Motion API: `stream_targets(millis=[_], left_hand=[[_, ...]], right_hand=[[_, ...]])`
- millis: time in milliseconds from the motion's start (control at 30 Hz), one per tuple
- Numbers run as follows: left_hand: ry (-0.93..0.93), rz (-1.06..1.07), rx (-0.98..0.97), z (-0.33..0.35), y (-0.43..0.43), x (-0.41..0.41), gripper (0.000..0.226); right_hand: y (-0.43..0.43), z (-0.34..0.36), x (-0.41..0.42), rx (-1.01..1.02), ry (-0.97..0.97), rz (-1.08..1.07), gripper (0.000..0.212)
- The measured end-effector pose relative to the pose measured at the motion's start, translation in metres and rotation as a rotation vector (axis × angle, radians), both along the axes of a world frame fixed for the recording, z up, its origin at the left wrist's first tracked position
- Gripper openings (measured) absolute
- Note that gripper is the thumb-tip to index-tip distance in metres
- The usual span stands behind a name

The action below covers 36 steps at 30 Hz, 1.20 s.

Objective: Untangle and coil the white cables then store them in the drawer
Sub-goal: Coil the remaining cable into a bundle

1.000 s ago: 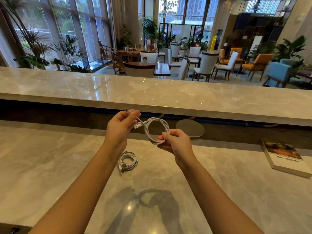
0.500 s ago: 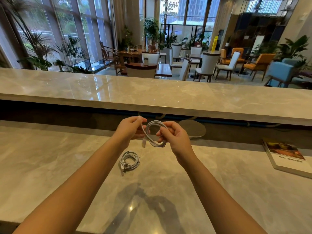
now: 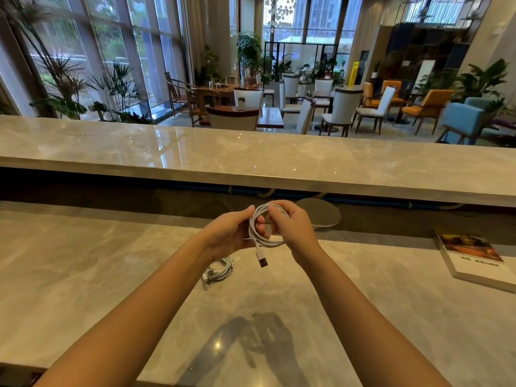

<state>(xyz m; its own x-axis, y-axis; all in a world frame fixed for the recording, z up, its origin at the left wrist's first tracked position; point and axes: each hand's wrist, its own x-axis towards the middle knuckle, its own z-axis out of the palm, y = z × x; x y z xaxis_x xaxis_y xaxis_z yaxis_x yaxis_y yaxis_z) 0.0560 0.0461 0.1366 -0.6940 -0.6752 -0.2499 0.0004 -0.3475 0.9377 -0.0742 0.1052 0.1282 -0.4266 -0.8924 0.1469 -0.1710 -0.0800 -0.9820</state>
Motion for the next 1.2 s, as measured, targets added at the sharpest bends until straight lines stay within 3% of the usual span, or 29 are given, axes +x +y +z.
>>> stream_targets(millis=[167,300,433,500,667,800,933,1200], left_hand=[[0.128,0.154,0.191,-0.016,0.003,-0.005,0.035],[0.157,0.24,0.224,-0.029,-0.003,0.002,0.028],[0.155,0.209,0.198,-0.041,-0.012,0.021,0.017],[0.126,0.175,0.164,-0.047,-0.022,0.034,0.022],[-0.105,0.267,0.067,-0.063,-0.052,0.057,0.025],[-0.38,0.419,-0.049,-0.094,-0.081,0.063,0.023],[-0.608,0.506,-0.23,-0.145,-0.109,0.06,0.022],[-0.94,0.324,-0.515,-0.187,-0.138,0.056,0.032]], right_hand=[[0.0,-0.008,0.001,0.108,-0.025,0.062,0.017],[-0.001,-0.023,-0.001,0.209,-0.105,0.096,0.021],[-0.013,-0.039,0.004,0.272,-0.198,0.079,0.017],[-0.024,-0.046,0.011,0.309,-0.281,0.052,0.017],[-0.064,-0.072,0.036,0.381,-0.364,0.032,0.02],[-0.101,-0.116,0.058,0.411,-0.202,-0.077,0.024],[-0.123,-0.159,0.068,0.472,-0.047,-0.13,0.015],[-0.137,-0.201,0.081,0.431,0.171,-0.246,0.013]])
